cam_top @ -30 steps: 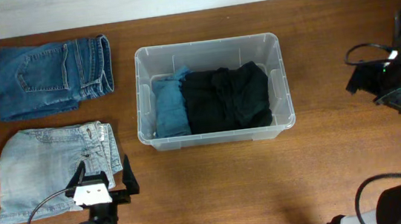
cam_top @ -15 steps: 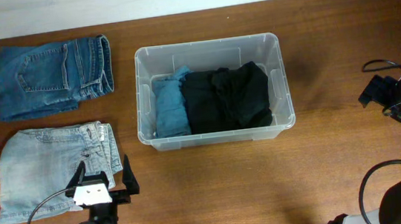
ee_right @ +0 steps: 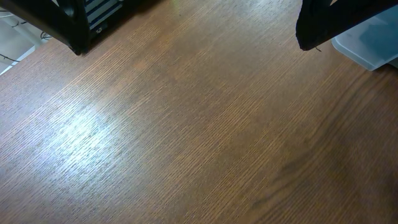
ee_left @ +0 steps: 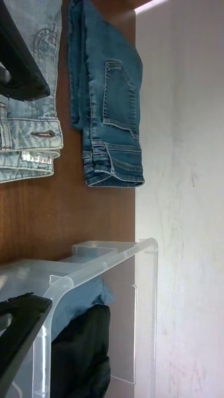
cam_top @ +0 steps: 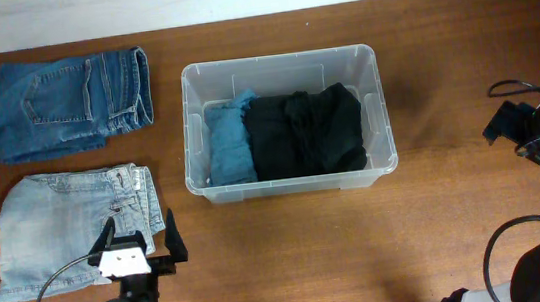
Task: Pack container
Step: 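Withdraw the right gripper to the right side of the table, then move the left gripper down onto the light-washed folded jeans, then close the left gripper on the light-washed jeans' edge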
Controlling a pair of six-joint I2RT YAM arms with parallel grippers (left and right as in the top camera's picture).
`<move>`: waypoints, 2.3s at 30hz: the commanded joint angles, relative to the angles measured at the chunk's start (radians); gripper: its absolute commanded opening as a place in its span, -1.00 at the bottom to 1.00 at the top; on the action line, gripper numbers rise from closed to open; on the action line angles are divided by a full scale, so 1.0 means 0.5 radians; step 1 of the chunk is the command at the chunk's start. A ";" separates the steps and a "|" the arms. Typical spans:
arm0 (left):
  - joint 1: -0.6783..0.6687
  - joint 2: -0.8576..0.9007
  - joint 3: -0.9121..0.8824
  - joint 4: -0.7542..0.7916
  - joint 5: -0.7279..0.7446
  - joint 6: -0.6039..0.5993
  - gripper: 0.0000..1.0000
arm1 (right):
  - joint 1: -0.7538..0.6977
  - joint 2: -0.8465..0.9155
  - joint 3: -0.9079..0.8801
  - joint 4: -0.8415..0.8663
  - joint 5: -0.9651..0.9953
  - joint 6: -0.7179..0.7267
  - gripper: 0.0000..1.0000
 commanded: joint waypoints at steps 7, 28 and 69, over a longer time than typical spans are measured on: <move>0.012 -0.004 0.076 0.145 0.387 -0.095 0.99 | -0.002 0.000 -0.009 0.004 0.003 0.016 0.97; 0.014 2.210 2.737 -1.598 -0.515 0.114 0.99 | -0.002 0.000 -0.009 0.004 0.002 0.016 0.97; 1.746 3.870 3.006 -1.894 0.744 1.325 0.99 | -0.002 0.000 -0.009 0.004 0.003 0.016 0.97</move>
